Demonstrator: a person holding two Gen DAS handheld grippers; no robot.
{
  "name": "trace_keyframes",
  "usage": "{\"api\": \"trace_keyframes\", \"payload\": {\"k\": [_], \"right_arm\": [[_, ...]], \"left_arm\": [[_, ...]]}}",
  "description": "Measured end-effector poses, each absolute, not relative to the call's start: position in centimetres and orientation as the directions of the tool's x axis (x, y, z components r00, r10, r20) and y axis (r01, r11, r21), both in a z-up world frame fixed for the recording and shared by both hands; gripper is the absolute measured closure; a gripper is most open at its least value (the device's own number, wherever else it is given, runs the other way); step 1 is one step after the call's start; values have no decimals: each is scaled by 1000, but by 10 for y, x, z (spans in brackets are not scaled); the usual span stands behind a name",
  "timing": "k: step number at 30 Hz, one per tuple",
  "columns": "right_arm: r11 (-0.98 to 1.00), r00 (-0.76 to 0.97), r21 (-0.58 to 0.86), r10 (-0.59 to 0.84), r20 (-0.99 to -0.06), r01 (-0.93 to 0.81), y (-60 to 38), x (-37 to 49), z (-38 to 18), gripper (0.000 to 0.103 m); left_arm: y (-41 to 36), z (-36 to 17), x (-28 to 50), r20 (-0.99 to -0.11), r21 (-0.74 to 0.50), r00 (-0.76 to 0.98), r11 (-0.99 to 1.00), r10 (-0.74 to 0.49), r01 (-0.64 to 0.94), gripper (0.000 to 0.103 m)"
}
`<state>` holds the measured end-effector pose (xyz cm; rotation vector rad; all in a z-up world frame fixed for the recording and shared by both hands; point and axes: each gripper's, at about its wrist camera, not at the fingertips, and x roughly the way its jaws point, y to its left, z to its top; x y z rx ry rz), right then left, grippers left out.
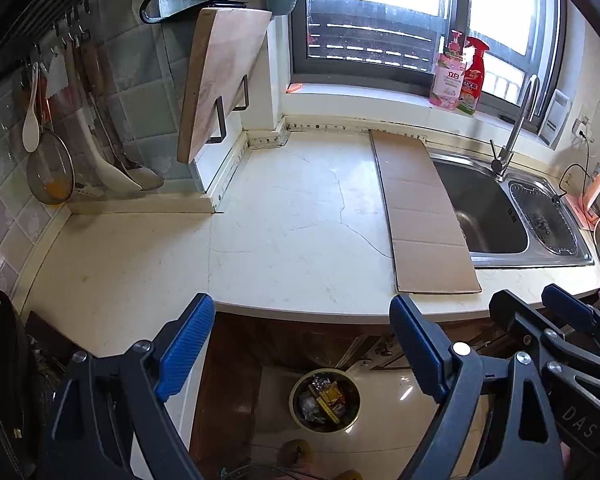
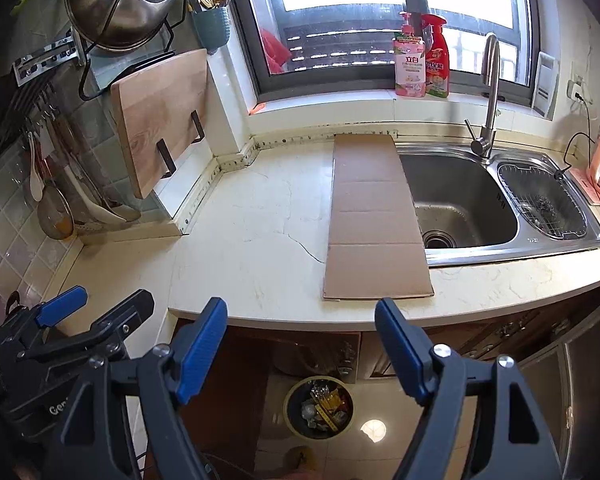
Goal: Collect trash
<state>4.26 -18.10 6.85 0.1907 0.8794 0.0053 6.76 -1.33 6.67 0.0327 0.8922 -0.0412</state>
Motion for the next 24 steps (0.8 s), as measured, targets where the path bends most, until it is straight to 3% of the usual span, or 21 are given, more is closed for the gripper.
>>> {"api": "trace_keyframes", "payload": {"k": [24], "right_arm": [[984, 653, 157, 63, -754, 86, -183, 36, 73, 26]], "left_arm": [[-12, 69, 66, -773, 20, 634, 998, -26, 64, 15]]}}
